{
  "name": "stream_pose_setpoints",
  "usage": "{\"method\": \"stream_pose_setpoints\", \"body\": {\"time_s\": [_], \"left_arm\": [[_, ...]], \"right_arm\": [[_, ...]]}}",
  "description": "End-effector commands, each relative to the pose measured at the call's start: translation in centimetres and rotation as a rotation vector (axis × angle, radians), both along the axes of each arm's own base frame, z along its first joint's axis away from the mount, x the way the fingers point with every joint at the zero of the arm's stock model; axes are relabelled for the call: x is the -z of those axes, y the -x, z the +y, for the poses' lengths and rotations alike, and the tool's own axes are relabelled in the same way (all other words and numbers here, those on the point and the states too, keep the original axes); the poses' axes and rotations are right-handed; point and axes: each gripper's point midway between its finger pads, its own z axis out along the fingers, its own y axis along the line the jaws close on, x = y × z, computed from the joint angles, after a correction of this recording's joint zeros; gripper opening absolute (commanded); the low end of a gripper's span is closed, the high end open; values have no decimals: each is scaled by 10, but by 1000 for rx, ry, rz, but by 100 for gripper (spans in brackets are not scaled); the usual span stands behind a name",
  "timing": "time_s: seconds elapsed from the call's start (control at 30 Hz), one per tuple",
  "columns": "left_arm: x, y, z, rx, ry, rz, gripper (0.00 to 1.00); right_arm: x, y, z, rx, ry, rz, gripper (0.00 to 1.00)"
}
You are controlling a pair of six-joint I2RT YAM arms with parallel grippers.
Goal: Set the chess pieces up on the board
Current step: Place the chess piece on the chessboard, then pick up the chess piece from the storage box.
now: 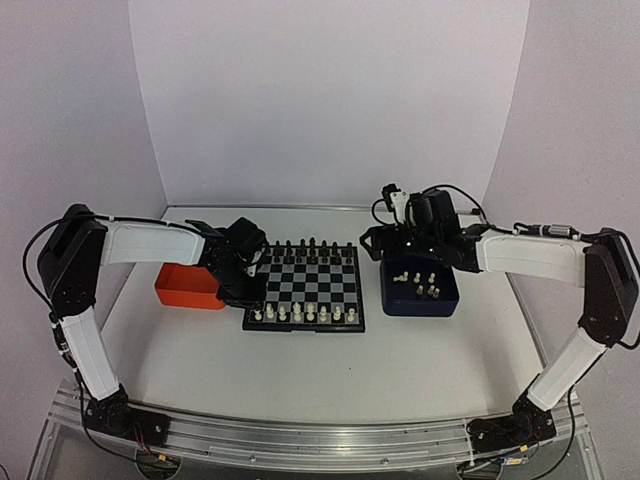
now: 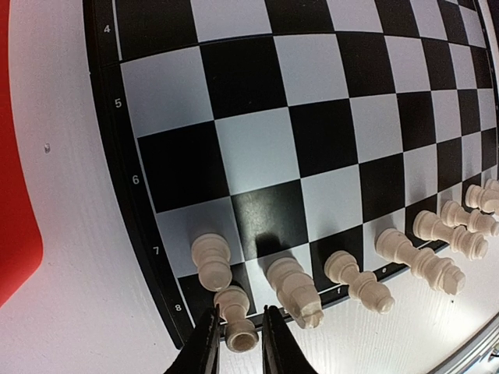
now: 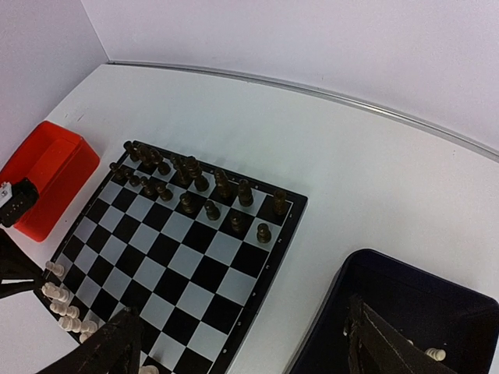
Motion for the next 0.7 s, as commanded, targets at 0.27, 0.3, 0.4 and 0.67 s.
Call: {"method": "stream_pose_setpoints", "body": {"time_s": [0.27,0.3,0.4,0.67], "left_arm": [[-50,-15,5,-25,-19,-115,39],[-59,-18,5,-28,-8,-136,42],[-94,-24,-2,-20,57,-210,61],[-180,-49,10,-127,109,-441,100]], "right_arm": [[-25,-1,-20,56,19,-53,87],[-27,-1,-26,78,15,-42,87],[-25,0,-41,122,25,-11,88],[-6,5,-90,227,94,125,90]]}}
